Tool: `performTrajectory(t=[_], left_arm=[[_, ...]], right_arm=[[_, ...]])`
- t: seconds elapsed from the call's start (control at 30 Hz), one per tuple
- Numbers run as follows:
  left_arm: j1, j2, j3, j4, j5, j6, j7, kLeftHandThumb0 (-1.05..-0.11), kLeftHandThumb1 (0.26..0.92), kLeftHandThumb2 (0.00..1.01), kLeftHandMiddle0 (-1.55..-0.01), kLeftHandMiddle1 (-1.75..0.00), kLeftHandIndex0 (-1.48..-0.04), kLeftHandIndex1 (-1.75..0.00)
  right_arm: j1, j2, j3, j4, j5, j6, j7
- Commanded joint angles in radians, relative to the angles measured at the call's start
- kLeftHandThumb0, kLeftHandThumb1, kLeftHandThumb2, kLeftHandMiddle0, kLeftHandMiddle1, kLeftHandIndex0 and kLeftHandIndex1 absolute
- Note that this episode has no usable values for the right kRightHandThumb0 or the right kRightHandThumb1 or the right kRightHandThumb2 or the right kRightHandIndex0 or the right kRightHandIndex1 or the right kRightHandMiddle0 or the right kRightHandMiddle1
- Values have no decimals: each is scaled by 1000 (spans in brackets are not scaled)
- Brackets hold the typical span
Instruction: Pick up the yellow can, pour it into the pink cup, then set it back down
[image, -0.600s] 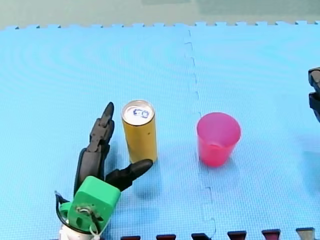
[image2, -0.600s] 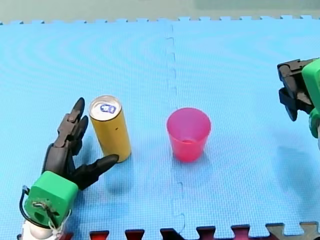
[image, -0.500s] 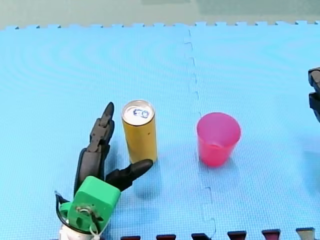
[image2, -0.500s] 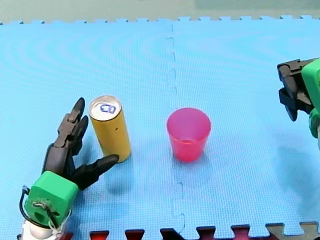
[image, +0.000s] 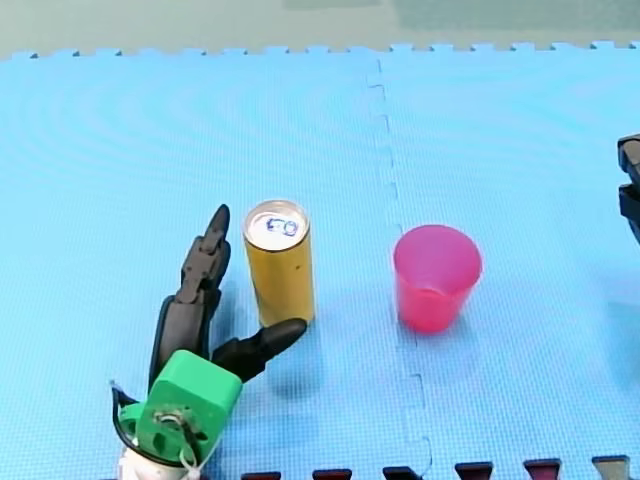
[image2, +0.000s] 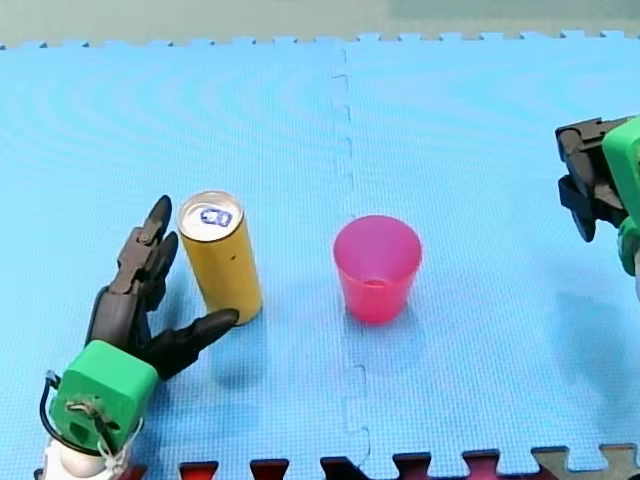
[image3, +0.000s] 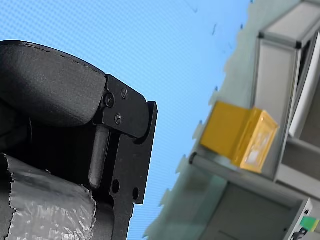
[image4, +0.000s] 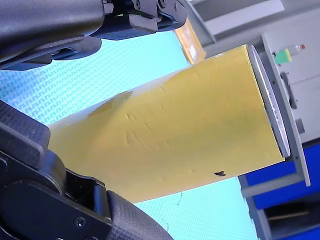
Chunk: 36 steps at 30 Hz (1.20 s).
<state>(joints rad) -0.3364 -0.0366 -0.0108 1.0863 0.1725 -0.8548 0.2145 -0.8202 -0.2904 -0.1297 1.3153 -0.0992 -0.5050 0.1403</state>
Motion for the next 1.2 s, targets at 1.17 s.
performTrajectory(t=[1.17], left_arm=[[-100, -85, -11, 95, 15, -45, 160, -1048, 857, 6, -274, -6, -240, -5]], right_arm=[[9, -16, -8, -6, 8, -14, 25]])
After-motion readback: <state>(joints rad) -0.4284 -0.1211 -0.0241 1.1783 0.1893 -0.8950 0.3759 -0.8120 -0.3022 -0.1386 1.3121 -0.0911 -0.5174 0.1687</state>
